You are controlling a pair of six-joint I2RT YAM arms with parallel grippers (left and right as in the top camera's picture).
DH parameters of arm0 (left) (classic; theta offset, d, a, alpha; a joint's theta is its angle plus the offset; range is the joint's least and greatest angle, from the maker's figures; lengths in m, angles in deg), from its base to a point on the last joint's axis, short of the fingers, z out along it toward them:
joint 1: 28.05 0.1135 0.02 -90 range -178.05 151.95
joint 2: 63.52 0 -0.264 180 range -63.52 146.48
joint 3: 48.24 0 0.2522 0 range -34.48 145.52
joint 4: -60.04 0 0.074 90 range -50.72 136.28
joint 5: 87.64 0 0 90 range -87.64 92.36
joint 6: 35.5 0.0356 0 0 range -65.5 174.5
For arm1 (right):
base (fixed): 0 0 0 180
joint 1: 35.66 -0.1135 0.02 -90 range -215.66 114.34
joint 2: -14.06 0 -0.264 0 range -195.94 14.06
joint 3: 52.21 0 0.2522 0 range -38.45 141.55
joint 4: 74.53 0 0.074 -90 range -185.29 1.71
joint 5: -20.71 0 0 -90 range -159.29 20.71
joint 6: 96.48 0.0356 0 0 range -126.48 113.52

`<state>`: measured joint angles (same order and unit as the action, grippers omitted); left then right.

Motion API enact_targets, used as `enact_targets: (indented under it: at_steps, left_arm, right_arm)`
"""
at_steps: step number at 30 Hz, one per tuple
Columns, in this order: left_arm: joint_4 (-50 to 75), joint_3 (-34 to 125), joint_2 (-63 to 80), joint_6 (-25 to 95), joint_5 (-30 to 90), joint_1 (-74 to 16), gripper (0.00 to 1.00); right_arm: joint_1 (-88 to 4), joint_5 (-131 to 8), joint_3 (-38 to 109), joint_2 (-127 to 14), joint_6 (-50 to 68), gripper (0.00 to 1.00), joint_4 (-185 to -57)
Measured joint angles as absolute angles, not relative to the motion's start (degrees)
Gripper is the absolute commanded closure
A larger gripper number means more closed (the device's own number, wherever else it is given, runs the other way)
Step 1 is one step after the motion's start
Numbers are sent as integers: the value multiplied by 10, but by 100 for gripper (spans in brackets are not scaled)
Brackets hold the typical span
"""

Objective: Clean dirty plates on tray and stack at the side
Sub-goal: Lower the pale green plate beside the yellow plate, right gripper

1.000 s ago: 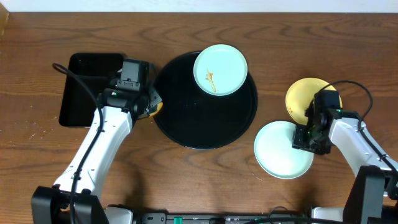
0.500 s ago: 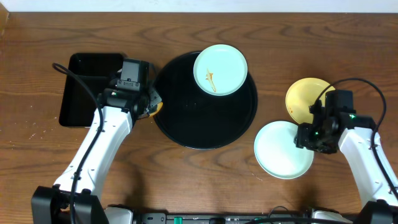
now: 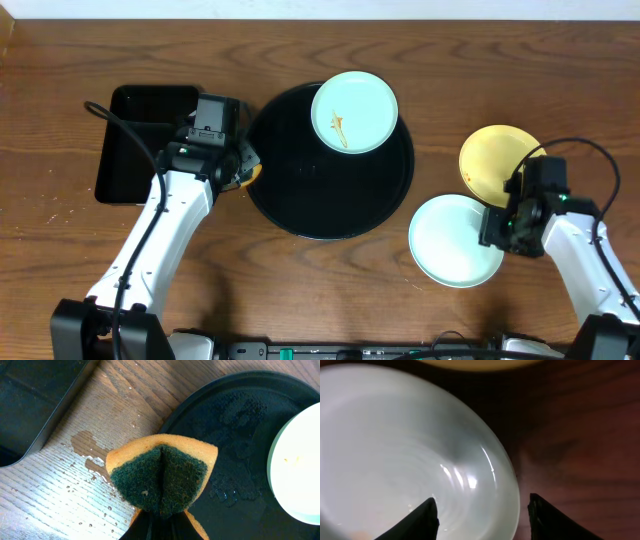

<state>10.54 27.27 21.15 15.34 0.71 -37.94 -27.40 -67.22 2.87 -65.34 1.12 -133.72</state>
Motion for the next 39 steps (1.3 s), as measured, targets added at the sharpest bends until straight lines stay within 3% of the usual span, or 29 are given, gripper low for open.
enact_targets:
  at_steps: [7, 10, 14, 18, 30, 39]
  left_arm:
    - [106, 273, 211, 153, 7, -379, 92]
    - [106, 273, 211, 153, 7, -379, 92]
    - [106, 273, 211, 153, 7, -379, 92]
    - [105, 273, 211, 153, 7, -379, 92]
    - [105, 273, 211, 153, 7, -379, 92]
    - [105, 273, 211, 153, 7, -379, 92]
  right_arm:
    - [-274, -676, -24, -654, 23, 43, -1279]
    - [-274, -676, -45, -654, 25, 49, -1248]
    - [-274, -677, -57, -650, 34, 66, -1221]
    - [-271, -674, -64, -645, 40, 99, -1208]
    - [-271, -615, -62, -641, 41, 99, -1221]
    - [-271, -561, -12, -630, 5, 99, -1339]
